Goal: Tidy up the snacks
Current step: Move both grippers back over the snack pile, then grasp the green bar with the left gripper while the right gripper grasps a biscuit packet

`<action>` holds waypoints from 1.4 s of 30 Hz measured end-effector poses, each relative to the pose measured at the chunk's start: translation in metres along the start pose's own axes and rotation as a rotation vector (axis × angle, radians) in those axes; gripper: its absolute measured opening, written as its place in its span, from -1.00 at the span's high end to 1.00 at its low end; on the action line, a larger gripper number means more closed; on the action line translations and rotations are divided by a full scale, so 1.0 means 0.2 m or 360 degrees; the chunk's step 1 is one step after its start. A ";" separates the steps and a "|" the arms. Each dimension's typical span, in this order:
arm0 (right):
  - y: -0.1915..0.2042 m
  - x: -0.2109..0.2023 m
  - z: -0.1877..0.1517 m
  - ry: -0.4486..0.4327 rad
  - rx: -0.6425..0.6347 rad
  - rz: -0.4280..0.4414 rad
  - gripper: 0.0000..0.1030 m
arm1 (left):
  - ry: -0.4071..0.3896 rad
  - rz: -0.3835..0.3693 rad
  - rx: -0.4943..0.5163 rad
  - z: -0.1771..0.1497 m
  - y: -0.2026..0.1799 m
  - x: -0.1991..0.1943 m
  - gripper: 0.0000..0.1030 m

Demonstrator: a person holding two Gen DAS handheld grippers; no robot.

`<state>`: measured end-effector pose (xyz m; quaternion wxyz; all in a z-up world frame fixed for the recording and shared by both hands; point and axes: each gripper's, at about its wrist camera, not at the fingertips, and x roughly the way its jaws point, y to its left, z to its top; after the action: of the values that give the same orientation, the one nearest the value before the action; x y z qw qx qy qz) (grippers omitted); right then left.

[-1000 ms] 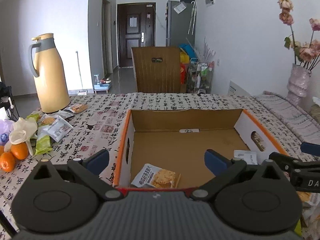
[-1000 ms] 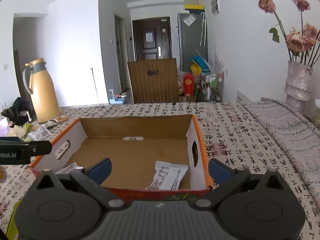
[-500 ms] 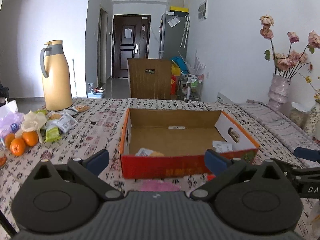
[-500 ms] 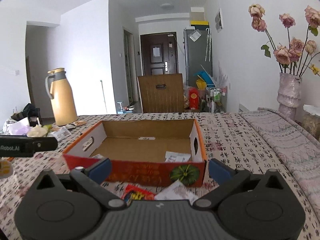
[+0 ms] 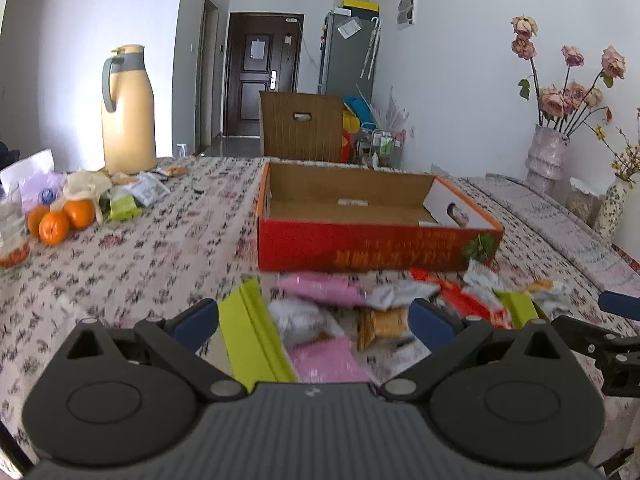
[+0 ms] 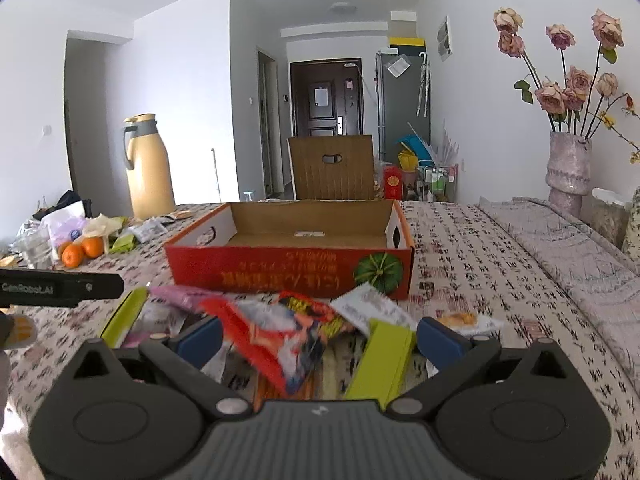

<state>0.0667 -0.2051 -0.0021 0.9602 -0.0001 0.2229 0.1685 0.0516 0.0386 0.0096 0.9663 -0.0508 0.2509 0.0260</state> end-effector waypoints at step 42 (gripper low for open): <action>-0.01 0.04 -0.28 0.0211 0.0015 0.0255 0.14 | 0.0130 -0.0053 -0.0029 -0.22 0.04 -0.05 -1.00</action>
<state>0.0503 -0.2089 -0.0557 0.9267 0.0112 0.2861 0.2434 0.0210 0.0406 -0.0244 0.9551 -0.0649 0.2890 0.0102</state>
